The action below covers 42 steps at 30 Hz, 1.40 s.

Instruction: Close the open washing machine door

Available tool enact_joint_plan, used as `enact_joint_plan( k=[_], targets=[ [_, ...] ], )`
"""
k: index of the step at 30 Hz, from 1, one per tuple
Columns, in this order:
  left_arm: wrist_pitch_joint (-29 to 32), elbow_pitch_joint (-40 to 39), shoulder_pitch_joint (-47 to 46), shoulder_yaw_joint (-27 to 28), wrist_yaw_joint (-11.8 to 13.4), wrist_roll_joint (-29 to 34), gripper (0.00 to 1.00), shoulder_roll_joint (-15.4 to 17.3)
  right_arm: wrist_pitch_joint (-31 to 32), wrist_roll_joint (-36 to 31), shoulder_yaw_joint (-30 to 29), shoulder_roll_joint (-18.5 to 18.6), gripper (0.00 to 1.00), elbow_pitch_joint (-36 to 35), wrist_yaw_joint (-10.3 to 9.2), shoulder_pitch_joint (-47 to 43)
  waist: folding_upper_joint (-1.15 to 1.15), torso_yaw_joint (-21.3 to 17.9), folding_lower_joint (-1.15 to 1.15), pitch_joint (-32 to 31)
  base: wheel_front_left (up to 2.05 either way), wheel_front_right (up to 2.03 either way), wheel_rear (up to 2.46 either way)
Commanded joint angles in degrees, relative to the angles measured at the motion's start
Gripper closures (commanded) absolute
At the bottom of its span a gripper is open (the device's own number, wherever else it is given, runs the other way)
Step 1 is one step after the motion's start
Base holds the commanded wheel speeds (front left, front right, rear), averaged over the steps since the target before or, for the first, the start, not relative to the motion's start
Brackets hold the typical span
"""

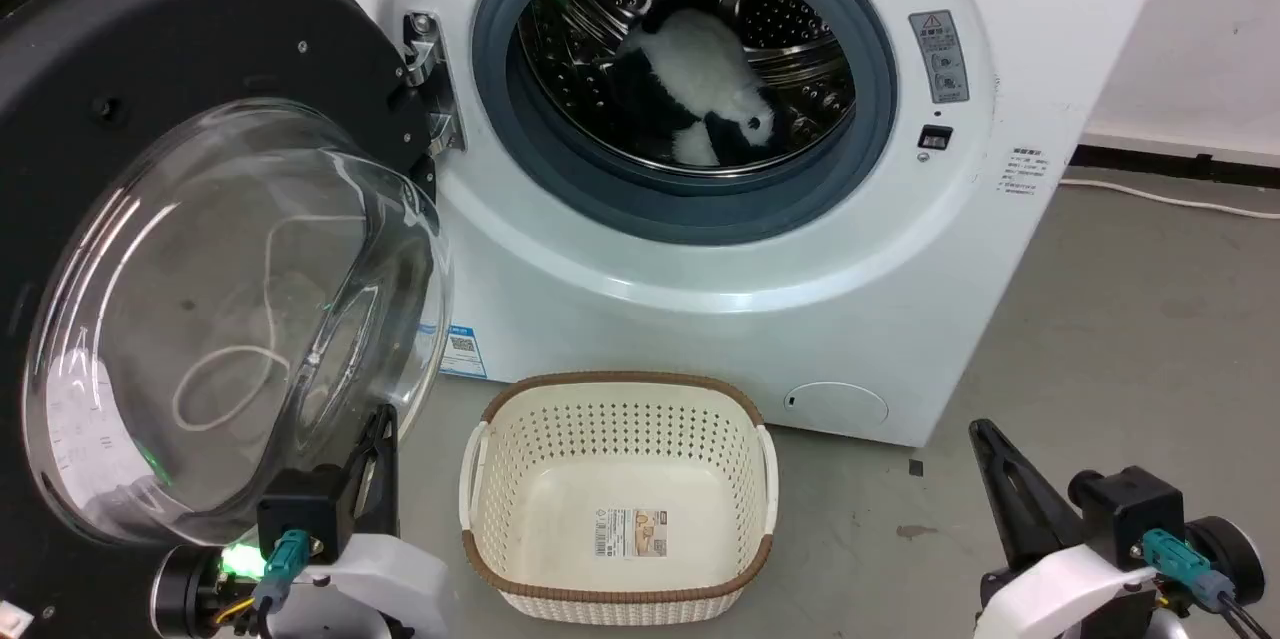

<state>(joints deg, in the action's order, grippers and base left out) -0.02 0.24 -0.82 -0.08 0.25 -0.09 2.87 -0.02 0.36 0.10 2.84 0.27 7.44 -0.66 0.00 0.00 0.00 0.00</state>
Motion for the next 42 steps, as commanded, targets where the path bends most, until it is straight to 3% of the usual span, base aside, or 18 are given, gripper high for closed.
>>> enact_joint_plan(
  k=[1,42],
  targets=[
    [0.0,-0.2,0.8,0.1,-0.2,0.1,1.00,0.0,0.0,-0.4,-0.1,0.0,1.00,-0.3,0.05,0.7,0.00,0.0,0.00,0.0,0.00,0.00,0.00],
    [0.0,-0.2,0.8,0.1,-0.2,0.1,1.00,0.0,0.0,-0.4,-0.1,0.0,1.00,-0.3,0.05,0.7,0.00,0.0,0.00,0.0,0.00,0.00,0.00]
  ],
)
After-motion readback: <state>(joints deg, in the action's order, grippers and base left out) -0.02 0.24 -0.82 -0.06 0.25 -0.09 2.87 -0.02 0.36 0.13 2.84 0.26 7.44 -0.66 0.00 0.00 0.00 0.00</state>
